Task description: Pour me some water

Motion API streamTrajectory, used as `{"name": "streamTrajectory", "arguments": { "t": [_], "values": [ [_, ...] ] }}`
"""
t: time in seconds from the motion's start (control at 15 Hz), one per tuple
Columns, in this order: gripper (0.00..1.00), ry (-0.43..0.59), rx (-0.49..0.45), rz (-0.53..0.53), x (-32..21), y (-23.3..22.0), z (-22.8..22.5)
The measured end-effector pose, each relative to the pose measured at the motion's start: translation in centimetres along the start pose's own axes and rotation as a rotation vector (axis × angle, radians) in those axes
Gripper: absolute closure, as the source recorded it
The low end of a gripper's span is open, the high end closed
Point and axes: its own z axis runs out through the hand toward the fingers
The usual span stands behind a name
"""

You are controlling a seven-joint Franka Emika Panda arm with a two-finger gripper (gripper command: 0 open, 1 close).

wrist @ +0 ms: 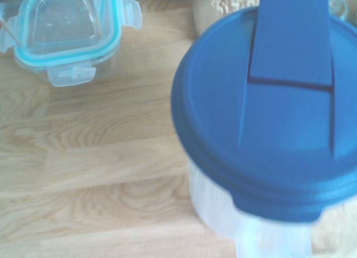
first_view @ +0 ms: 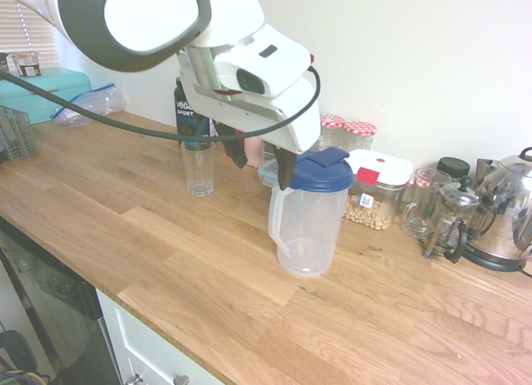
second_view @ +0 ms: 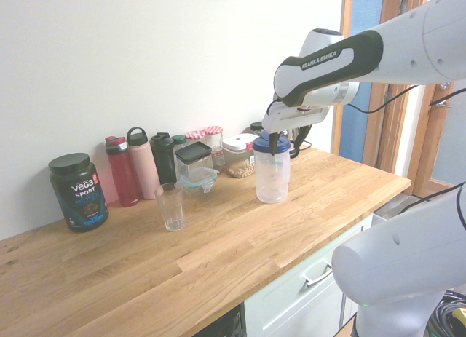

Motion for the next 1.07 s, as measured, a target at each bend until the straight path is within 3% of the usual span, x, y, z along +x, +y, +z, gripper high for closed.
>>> {"name": "streamTrajectory", "arguments": {
  "t": [0.27,0.33,1.07],
  "values": [
    [0.00,-0.020,-0.004,-0.021,0.8,0.1,2.9],
    [1.00,-0.020,-0.004,-0.029,1.1,0.2,3.6],
    [1.00,-0.031,-0.018,-0.043,1.9,0.0,6.3]
  ]
}}
